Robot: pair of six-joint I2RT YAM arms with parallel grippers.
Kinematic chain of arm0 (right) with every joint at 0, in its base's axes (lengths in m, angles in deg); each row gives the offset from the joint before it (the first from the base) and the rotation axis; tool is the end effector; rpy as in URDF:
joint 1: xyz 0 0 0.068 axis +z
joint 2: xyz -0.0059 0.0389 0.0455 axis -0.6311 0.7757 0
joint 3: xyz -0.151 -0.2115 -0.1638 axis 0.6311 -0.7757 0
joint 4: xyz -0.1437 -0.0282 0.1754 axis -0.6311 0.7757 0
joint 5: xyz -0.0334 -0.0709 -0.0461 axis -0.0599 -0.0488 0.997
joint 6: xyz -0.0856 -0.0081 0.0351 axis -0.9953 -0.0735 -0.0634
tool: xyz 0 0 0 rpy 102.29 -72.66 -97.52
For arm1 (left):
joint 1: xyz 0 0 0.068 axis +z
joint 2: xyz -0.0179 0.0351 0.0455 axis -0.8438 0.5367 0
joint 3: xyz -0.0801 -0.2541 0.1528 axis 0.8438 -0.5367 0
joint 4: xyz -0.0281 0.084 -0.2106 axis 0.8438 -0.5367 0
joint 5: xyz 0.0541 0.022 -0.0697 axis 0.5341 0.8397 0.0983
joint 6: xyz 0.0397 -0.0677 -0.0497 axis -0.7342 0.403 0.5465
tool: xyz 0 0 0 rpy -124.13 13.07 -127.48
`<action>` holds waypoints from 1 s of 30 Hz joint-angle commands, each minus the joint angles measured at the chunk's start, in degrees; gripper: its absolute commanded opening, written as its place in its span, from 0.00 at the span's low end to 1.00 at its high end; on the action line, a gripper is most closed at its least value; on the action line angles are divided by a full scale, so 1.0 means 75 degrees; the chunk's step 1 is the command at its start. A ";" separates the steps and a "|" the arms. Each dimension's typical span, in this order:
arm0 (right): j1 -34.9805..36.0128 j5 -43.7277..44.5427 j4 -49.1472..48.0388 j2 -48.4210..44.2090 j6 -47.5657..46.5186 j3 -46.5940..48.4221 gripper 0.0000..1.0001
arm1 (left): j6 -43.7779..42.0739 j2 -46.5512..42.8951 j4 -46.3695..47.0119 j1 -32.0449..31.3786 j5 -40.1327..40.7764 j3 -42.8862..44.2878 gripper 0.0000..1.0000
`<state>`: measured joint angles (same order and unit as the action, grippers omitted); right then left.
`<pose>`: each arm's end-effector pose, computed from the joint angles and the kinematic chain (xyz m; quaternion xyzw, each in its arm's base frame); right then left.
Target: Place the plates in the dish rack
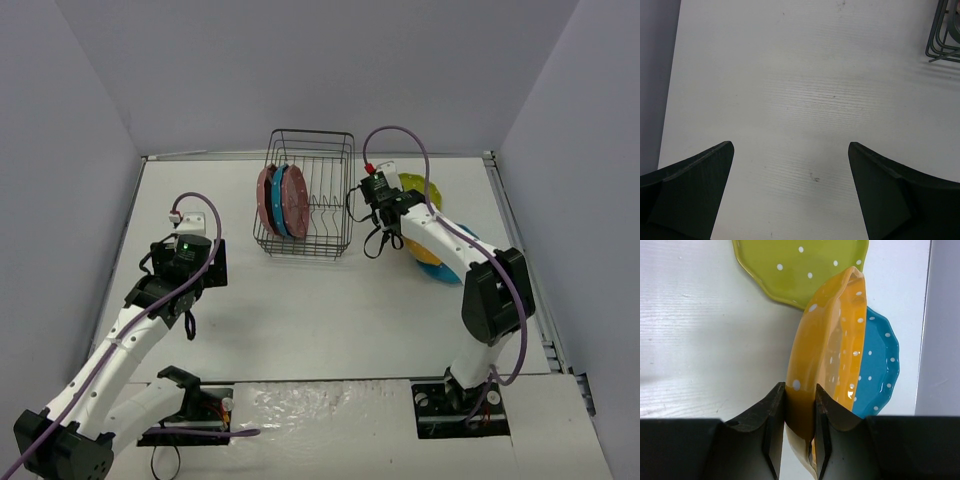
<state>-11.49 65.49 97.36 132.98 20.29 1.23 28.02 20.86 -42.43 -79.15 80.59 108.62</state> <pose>0.3667 0.1440 0.2856 -0.0681 0.8932 -0.1266 0.4261 0.1644 -0.0285 0.3007 -0.0697 0.8849 0.0289 0.4597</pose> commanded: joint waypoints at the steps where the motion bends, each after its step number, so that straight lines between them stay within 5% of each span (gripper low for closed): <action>1: -0.0168 0.0393 0.0135 -0.0941 -0.0416 0.0733 0.00 | -0.0108 -0.0078 0.0345 0.0057 0.0153 0.0164 0.97; 20: 0.0320 -0.2482 0.0597 -0.0141 0.0530 0.5039 0.00 | -0.0100 -0.0056 0.0357 0.0057 0.0165 0.0164 0.97; 30: 0.0733 -0.4011 -0.1300 0.0638 0.2128 0.5655 0.00 | -0.0120 -0.0207 0.0380 0.0080 0.0295 0.0141 0.97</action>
<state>-6.69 39.87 102.47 138.20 30.51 42.12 27.98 20.54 -42.41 -79.03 80.99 108.62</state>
